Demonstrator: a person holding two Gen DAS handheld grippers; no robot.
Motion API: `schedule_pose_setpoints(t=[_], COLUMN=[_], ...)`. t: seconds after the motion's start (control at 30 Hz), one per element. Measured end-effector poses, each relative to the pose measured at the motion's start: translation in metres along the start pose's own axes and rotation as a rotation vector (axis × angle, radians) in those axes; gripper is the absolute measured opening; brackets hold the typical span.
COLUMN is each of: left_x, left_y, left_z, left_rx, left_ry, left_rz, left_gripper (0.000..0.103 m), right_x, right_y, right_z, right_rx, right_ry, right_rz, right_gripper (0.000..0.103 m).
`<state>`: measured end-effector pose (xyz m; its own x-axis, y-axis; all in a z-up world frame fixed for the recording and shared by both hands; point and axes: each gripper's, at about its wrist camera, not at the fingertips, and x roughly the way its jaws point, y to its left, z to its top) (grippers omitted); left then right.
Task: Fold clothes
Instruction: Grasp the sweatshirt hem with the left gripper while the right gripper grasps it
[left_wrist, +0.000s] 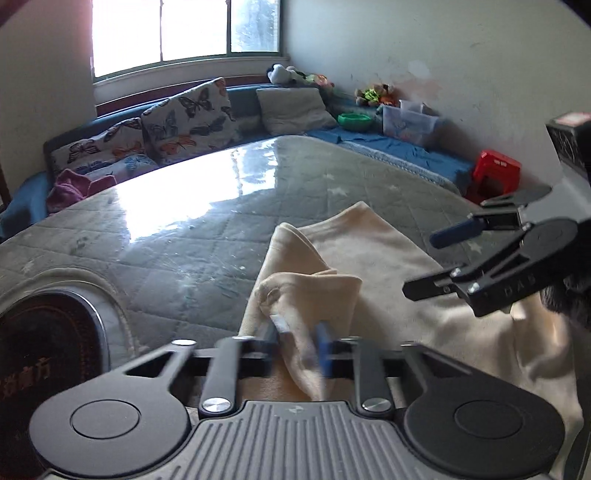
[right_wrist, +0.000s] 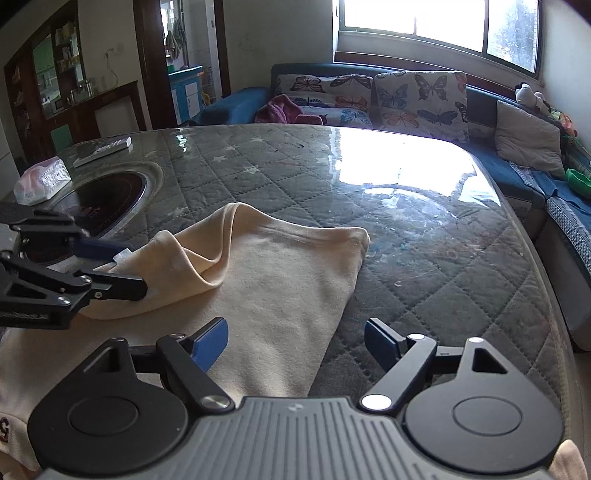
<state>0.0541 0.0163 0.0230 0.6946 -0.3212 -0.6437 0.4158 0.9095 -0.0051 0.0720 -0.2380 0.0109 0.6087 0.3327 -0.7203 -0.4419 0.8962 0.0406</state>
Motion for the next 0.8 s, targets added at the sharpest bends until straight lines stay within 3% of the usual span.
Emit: schedule_pose_setpoints(t=[0.13, 0.23, 0.4, 0.57, 0.7, 0.77, 0.8], left_x=[-0.011, -0.022, -0.02, -0.011, -0.006, -0.002, 0.001], left_y=[0.015, 0.046, 0.09, 0.109, 0.12, 0.126, 0.132], left_z=[0.004, 0.012, 0.014, 0.007, 0.006, 0.006, 0.006], left_rx=[-0.03, -0.113, -0.172, -0.181, -0.184, -0.181, -0.183], left_ry=[-0.067, -0.119, -0.1, -0.064, -0.047, -0.036, -0.031], left_rz=[0.075, 0.178, 0.289, 0.315, 0.32, 0.333, 0.338], left_gripper=[0.006, 0.006, 0.006, 0.006, 0.006, 0.006, 0.006], right_x=[0.006, 0.014, 0.028, 0.048, 0.067, 0.079, 0.084], right_y=[-0.006, -0.014, -0.02, -0.025, -0.021, -0.017, -0.015], right_z=[0.005, 0.012, 0.027, 0.048, 0.065, 0.076, 0.081], right_rx=[0.018, 0.051, 0.078, 0.103, 0.074, 0.055, 0.047], right_ry=[0.013, 0.016, 0.013, 0.024, 0.03, 0.027, 0.028], right_rz=[0.001, 0.01, 0.015, 0.031, 0.034, 0.033, 0.031], right_gripper=[0.072, 0.067, 0.056, 0.032, 0.025, 0.011, 0.01])
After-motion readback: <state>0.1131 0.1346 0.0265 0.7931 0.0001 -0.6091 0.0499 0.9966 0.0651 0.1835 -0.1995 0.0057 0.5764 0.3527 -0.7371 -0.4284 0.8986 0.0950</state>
